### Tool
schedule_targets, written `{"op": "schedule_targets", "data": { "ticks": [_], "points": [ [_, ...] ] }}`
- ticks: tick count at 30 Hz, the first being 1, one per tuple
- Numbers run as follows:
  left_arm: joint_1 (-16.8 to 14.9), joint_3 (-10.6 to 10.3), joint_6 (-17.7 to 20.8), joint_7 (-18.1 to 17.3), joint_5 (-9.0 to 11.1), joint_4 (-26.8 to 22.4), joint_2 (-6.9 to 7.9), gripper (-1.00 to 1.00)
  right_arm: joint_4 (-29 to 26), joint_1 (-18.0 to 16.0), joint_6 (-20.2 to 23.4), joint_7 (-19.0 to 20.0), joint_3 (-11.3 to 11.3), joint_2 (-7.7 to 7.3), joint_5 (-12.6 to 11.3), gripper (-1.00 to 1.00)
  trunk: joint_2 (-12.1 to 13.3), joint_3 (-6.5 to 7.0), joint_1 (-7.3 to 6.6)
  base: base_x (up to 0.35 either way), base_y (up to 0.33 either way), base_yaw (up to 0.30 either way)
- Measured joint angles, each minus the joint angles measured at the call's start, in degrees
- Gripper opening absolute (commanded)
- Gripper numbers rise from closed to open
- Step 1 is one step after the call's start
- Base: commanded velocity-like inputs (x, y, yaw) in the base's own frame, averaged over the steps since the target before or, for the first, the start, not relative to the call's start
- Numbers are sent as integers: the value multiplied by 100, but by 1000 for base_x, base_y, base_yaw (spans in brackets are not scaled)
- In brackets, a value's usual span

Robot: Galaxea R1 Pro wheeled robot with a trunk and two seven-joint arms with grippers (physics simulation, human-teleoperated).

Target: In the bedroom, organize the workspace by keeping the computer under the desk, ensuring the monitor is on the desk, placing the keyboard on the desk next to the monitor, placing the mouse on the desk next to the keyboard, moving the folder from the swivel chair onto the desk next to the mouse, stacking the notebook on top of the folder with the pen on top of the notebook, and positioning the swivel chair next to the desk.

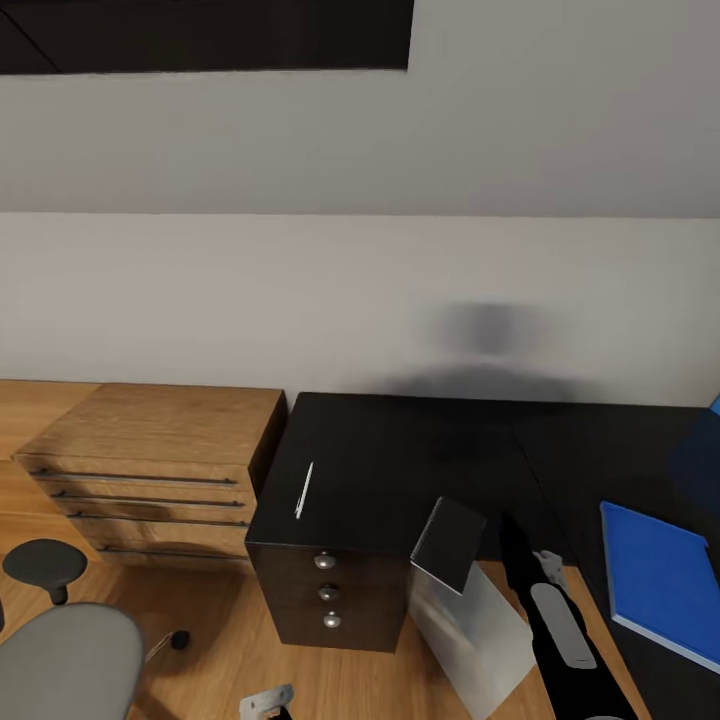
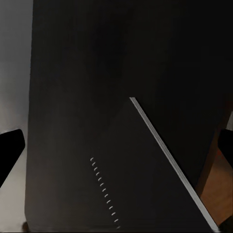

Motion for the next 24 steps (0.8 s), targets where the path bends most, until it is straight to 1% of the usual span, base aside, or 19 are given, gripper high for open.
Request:
{"op": "schedule_targets", "data": {
  "ticks": [1, 3, 4, 5, 6, 7, 8, 9, 10, 11, 13, 14, 16, 18, 24],
  "points": [
    [0, 0, 52, 2, -3, -164, 4, 100, 1, 0, 67, 1, 1, -4, -5, 100, -40, -18, 22, 0, 0, 0],
    [-1, 1, 386, 2, -4, -575, 19, 100, 1, 0, 129, 2, 6, -3, -9, 100, -120, -54, 66, 0, 0, 0],
    [-1, 3, 733, 0, -10, -924, 36, 100, 1, 0, 151, 3, 8, -2, -10, 100, -161, -72, 88, 0, 0, 0],
    [16, 4, 1142, -5, -9, -1386, 85, 100, 2, 0, 169, 3, 10, -2, -11, 100, -201, -89, 110, 0, 0, 0],
    [321, -9, 2300, 3, 117, -2319, 344, 100, 2, 0, 187, 1, 8, -5, -13, 100, -241, -108, 131, 0, 0, 0],
    [531, -14, 2997, 5, 257, -3316, 488, 100, 2, 0, 192, -1, 8, -7, -13, 100, -281, -127, 154, 0, 0, 0],
    [668, -13, 3551, 8, 449, -4135, 594, 100, 2, 0, 195, -3, 9, -8, -13, 100, -321, -143, 175, 0, 0, 0],
    [721, 0, 3788, 9, 582, -4395, 643, 100, 2, 0, 196, -3, 10, -7, -15, 100, -361, -162, 198, 0, 0, 0],
    [789, 54, 4121, 13, 830, -4793, 732, 100, 2, 0, 197, -4, 11, -5, -14, 100, -401, -180, 219, 0, 0, 0],
    [815, 90, 4249, 25, 961, -4977, 774, 100, 2, 0, 198, -4, 11, -4, -16, 100, -441, -198, 242, 0, 0, 0],
    [881, 206, 4588, 140, 1389, -5557, 902, 100, 4, 0, 199, -5, 12, -3, -18, 100, -522, -233, 285, 0, 0, 0],
    [891, 217, 4625, 171, 1453, -5624, 918, 100, 5, 0, 199, -5, 12, -3, -19, 100, -562, -252, 308, 0, 0, 0],
    [905, 239, 4688, 231, 1572, -5724, 947, 100, 14, 0, 200, -5, 12, -2, -19, 100, -642, -288, 352, 0, 0, 0],
    [916, 256, 4719, 269, 1647, -5705, 969, 100, 43, 0, 200, -5, 13, -2, -21, 100, -722, -324, 396, 0, 0, 0],
    [922, 268, 4694, 293, 1666, -5481, 984, 100, 247, 0, 206, 3, 31, 10, -23, 100, -963, -432, 527, 0, 0, 0]
  ]
}}
